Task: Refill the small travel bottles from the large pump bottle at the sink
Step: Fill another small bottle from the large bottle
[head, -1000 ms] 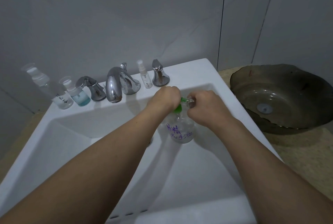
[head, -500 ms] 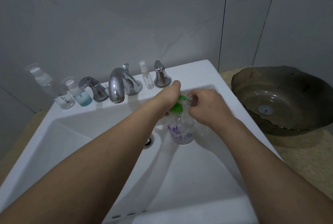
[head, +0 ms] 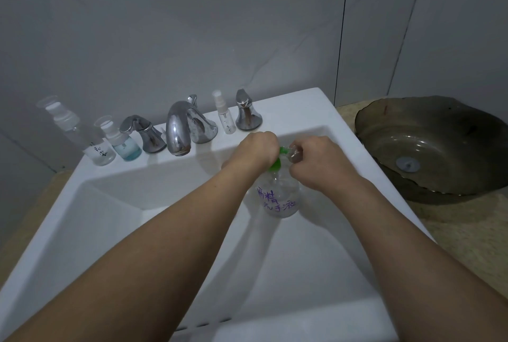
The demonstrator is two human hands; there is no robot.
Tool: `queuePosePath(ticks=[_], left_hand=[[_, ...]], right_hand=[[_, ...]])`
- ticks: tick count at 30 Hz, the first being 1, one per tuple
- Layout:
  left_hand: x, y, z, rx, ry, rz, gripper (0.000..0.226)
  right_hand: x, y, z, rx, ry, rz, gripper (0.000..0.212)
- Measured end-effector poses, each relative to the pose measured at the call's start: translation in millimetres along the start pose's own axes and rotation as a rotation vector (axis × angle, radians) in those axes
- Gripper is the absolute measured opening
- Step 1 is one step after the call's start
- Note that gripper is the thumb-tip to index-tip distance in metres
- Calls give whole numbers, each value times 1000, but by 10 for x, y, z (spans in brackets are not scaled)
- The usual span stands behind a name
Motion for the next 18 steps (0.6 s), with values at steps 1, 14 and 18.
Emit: queuePosePath(ticks=[1,14,18], left_hand=[[5,-3,-2,17,35,3,32],[2,43,-103,-176,-358,-195,29],[9,56,-69,-142,-312,-181,28]], right_hand=[[-2,0,1,4,-1,-5,21],[-30,11,-31,-46,34,61,22],[-26,10,-33,-52,38,55,18]])
Point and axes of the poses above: each hand's wrist, its own y-axis towards the middle knuckle, its own x-axis out of the palm, z = x × y, the point moved 3 cm from there along y, towards the middle knuckle, and after that the axes turned 5 degrees about z, right-handed, at the moved point
